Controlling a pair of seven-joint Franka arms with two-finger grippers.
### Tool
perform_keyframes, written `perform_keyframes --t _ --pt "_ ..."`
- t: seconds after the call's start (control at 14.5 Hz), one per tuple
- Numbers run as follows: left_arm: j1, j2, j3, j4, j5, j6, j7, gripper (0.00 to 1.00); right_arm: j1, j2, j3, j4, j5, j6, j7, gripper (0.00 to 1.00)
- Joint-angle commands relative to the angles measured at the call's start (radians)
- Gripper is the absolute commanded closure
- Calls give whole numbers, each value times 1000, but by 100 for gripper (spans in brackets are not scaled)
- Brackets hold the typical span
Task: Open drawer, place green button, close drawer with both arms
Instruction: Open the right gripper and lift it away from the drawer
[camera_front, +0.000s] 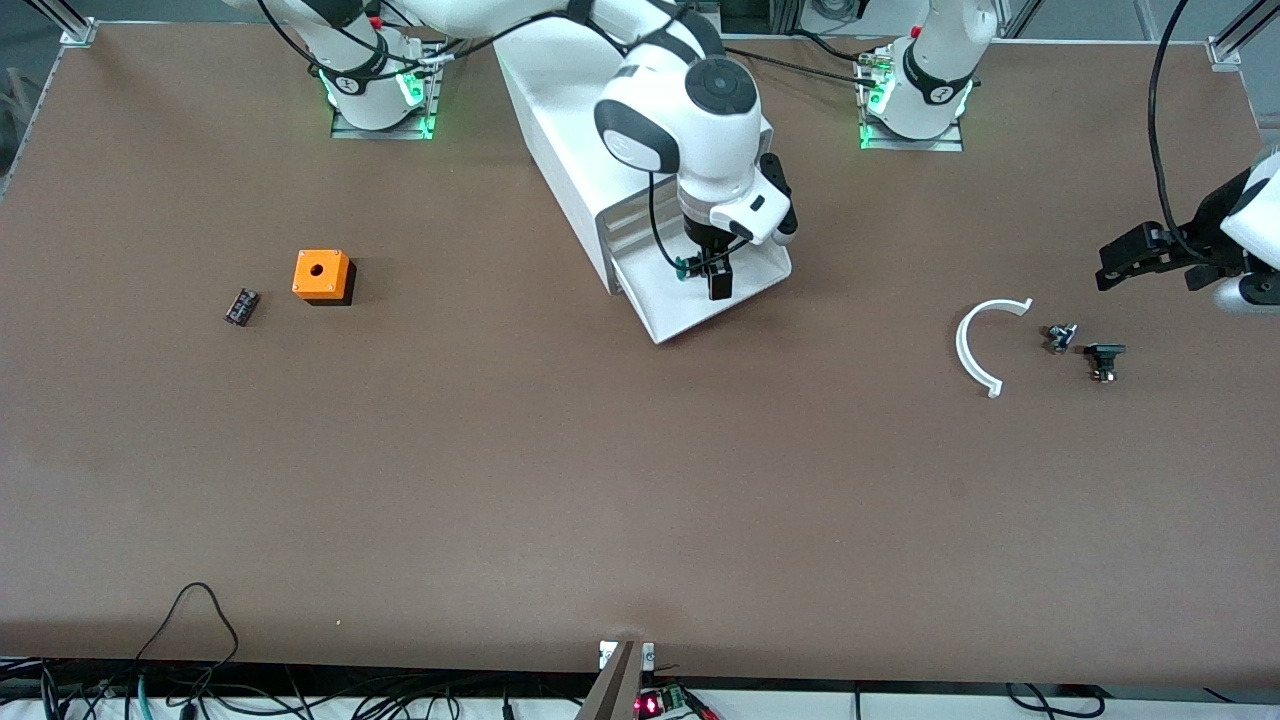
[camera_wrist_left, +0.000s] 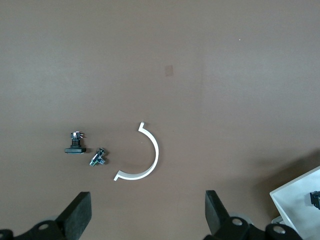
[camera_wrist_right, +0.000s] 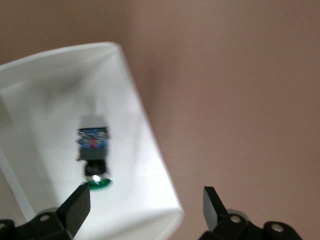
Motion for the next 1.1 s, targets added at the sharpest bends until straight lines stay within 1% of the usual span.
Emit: perform_keyframes --t 0.0,0.07,0.21,0.28,0.34,0.41,0.48,0.55,0.62,0.69,0.76,0.83,1.03 --pt "-1 1 -2 6 14 -13 1 0 -48 -73 -13 12 -4 -30 108 0" --pt "-1 1 -2 3 14 -13 3 0 -60 -101 -29 12 -4 -30 122 0" --pt "-3 1 -2 -9 14 3 1 0 -75 -120 -82 11 0 -30 128 0" --pt "-5 4 -3 -7 14 7 1 0 -94 -130 -104 8 34 -26 159 0" --pt "-12 10 -3 -6 14 13 -2 0 -107 -133 -140 5 92 -24 214 0" --pt "-32 13 -3 -7 14 16 -13 0 -111 -152 -200 -9 151 -26 257 0" --pt "-40 38 -6 -9 11 33 -14 0 -111 -181 -261 -45 201 -20 272 0" --pt "-66 62 -18 -23 4 77 -32 0 -111 -214 -312 -84 241 -18 279 0" --pt "-83 87 -35 -59 1 146 -105 0 -115 -238 -367 -109 268 -22 317 0" --pt "-96 107 -51 -108 1 226 -211 0 -117 -251 -403 -129 278 -33 381 0" --pt "-116 130 -64 -159 1 306 -312 0 -129 -267 -423 -159 278 -44 462 0" --pt "-135 159 -71 -194 1 369 -398 0 -153 -274 -425 -181 275 -65 548 0" --pt "-222 266 -103 -227 -1 498 -653 0 -216 -281 -423 -193 221 -200 897 0"
